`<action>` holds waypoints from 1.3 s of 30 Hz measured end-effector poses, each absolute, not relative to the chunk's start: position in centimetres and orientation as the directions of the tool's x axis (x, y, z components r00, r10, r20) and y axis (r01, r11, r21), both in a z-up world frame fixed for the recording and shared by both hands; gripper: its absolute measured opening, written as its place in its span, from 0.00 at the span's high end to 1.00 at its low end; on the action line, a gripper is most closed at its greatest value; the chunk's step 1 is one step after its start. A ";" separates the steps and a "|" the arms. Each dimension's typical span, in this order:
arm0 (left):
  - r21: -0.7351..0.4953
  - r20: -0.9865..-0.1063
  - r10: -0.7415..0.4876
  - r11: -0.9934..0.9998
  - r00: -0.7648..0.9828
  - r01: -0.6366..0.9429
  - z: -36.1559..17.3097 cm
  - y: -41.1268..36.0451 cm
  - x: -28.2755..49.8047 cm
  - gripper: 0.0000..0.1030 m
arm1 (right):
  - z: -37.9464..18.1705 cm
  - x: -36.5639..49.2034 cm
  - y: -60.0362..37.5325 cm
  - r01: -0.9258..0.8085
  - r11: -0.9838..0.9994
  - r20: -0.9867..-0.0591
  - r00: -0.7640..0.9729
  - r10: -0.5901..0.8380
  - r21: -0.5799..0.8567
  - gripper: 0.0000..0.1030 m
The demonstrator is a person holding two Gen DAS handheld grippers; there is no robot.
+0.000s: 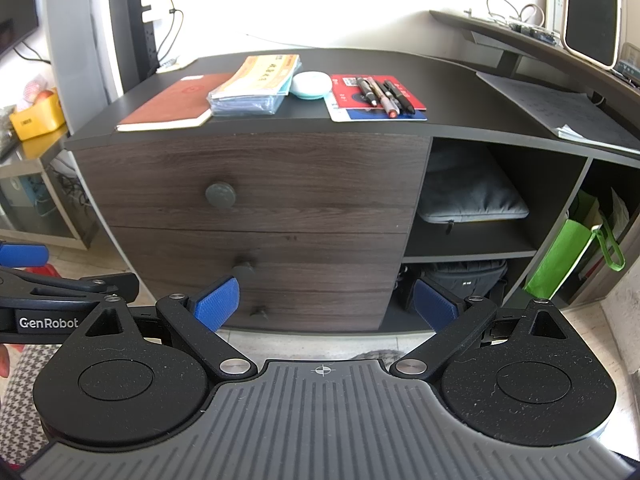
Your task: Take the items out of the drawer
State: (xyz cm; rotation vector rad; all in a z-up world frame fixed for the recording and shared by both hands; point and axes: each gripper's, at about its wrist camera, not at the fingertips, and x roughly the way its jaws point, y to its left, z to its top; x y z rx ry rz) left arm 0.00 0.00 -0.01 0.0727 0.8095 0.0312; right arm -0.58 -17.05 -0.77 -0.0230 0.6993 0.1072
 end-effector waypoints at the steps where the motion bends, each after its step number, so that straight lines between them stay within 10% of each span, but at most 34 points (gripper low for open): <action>1: 0.077 -0.722 0.056 0.997 0.689 0.000 0.0 0.0 0.0 0.02 | -0.8 -0.6 -17.1 -0.106 0.994 -0.644 0.760 0.091 0.015 0.05; 39: 0.077 -0.728 0.058 0.997 0.683 -0.002 0.3 0.4 0.3 0.02 | -0.9 -0.5 -16.8 -0.098 0.995 -0.648 0.756 0.088 0.021 0.05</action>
